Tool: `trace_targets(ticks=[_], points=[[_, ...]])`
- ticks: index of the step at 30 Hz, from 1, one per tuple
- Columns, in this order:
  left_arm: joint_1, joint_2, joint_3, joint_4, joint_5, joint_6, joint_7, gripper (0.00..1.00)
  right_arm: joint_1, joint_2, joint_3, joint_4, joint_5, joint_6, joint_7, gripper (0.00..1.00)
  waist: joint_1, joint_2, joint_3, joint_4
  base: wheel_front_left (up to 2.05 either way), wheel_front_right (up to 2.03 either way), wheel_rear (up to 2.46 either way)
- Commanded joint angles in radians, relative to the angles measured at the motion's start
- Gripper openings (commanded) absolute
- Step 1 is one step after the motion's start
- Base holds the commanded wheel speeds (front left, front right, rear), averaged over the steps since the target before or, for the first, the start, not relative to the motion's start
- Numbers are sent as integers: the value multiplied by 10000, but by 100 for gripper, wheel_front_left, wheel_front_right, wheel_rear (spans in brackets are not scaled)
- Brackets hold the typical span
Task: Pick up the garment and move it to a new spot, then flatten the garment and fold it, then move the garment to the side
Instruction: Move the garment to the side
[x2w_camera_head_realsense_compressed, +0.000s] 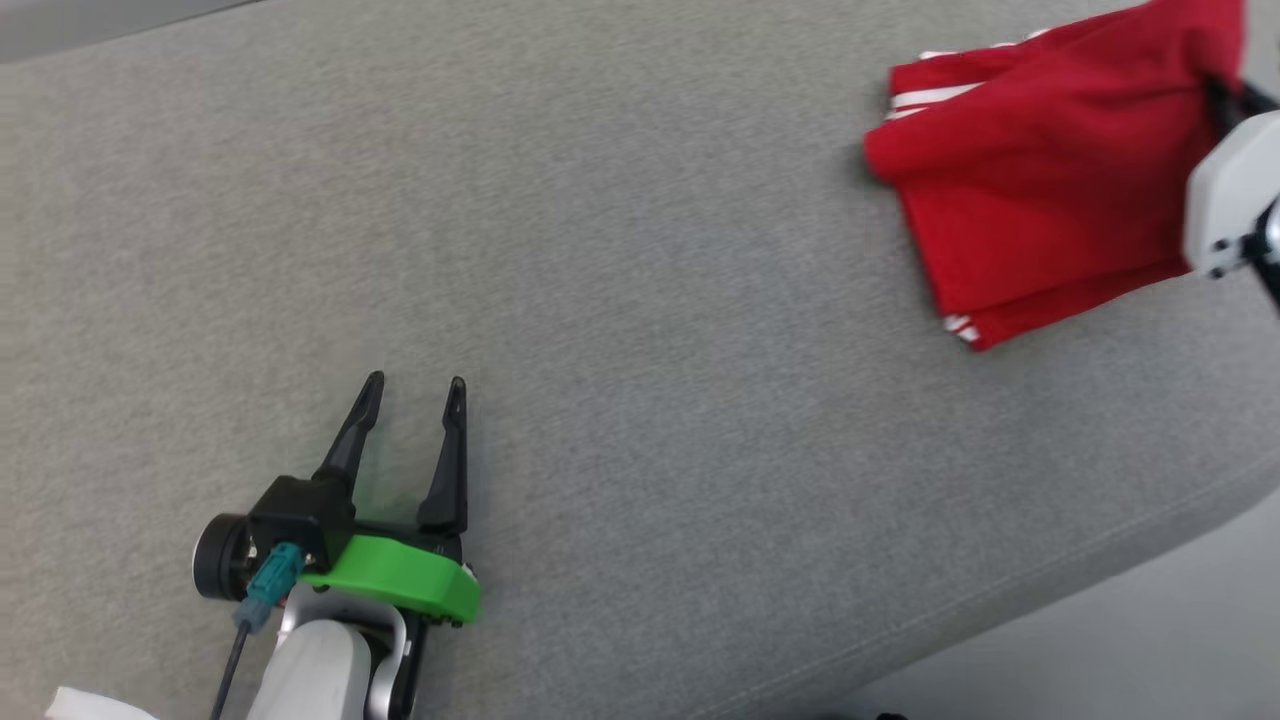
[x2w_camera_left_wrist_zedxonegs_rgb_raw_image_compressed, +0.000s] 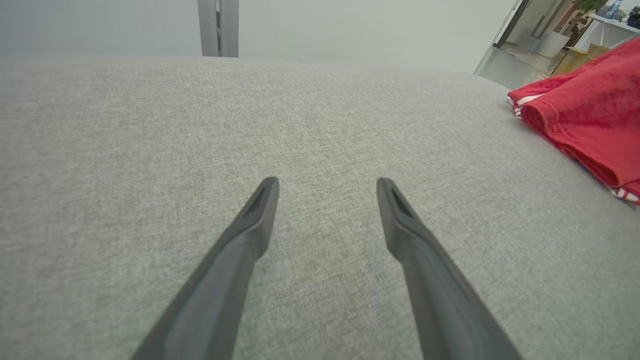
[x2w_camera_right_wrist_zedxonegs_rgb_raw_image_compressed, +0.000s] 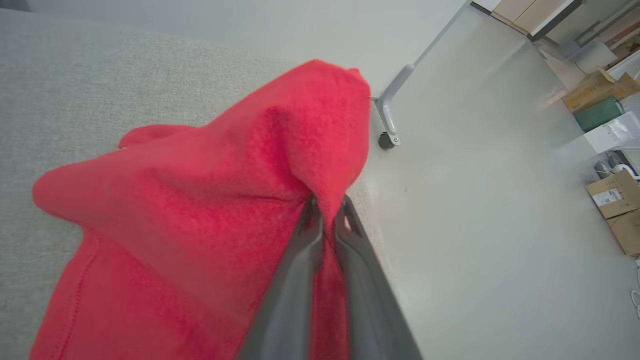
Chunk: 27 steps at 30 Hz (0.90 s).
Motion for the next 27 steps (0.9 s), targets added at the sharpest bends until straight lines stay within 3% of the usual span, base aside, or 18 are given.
trace_targets(ticks=[1, 6, 10, 11, 12, 13, 14, 20, 27], points=[[-183, 50, -7, -11, -25, 26, -1, 100, -189, -236, -213, 111, -75, -17, 48, 0, 0, -1, 338, 593, 0, 0, 0], [-234, 30, -27, -72, 18, 20, -1, 100, -393, -823, -1064, 650, -464, -17, 129, 0, 0, -1, 619, 1201, 0, 0, 0], [-258, 43, -49, -115, 84, 6, -1, 100, -460, -905, -1882, 1181, -932, -17, 51, 0, 0, -1, 842, 1532, 0, 0, 0], [-274, 48, -48, -124, 95, 3, -1, 100, -441, -863, -2109, 1316, -1091, -18, 38, 7, 0, -1, 886, 1589, 0, 0, 0], [-282, 49, -62, -134, 111, -1, -1, 100, -399, -806, -2393, 1477, -1295, -17, 1, 32, 0, -1, 932, 1649, 0, 0, 0], [-288, 51, -69, -139, 119, -5, -1, 100, -375, -768, -2653, 1563, -1459, -17, -89, 84, 0, -1, 971, 1694, 0, 0, 0], [-303, 50, -77, -152, 119, -12, -1, 100, -333, -709, -2920, 1673, -1710, -17, -185, 100, 0, -1, 1004, 1736, 0, 0, 0], [-195, 39, -77, -123, 147, -16, 7, 100, -115, -308, -4019, 2074, -2758, -17, -749, 100, 0, -1, 991, 1782, 0, 0, 0], [-120, 14, -72, -92, 158, -18, 4, 100, -286, 136, -4098, 2272, -3203, -17, -1429, 100, 0, -1, 600, 1630, 0, 0, 0]])
